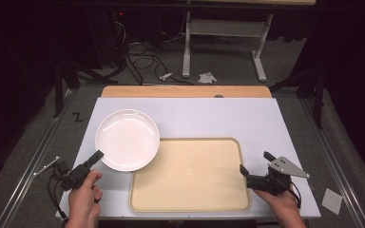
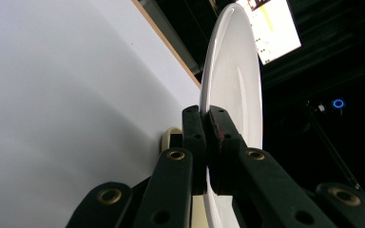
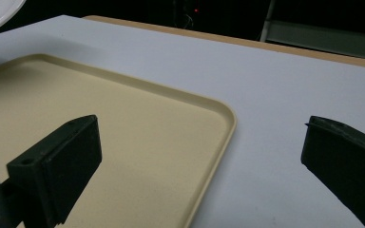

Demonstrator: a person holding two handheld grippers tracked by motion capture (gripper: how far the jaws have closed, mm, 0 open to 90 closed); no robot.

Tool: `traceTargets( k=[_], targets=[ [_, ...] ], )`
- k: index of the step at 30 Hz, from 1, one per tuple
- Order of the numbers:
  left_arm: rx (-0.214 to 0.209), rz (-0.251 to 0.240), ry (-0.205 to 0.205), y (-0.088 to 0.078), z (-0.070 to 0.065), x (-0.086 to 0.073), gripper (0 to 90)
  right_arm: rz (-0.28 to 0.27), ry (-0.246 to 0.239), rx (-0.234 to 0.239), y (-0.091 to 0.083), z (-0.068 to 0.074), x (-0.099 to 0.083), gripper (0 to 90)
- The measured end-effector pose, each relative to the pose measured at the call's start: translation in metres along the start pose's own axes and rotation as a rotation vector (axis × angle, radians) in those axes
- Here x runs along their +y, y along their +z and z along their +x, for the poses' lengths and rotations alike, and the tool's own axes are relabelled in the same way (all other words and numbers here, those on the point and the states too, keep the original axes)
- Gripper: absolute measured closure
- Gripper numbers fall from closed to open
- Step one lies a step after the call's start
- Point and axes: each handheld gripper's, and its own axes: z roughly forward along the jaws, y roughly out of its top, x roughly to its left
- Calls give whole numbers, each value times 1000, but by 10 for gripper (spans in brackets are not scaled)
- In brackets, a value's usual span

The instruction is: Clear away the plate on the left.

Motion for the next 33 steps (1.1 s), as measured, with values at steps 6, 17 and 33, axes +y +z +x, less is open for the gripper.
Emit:
traceTargets(
  k=[6, 17, 33],
  targets=[
    [4, 55, -22, 6, -3, -14, 878, -4, 1, -3, -1, -1, 0, 7],
    [-10, 113, -72, 19, -6, -41, 878, -5, 17, -5, -2, -3, 0, 6],
    [13, 197, -56, 33, -4, -84, 877, -37, -1, 13, -6, -1, 1, 5]
  ],
)
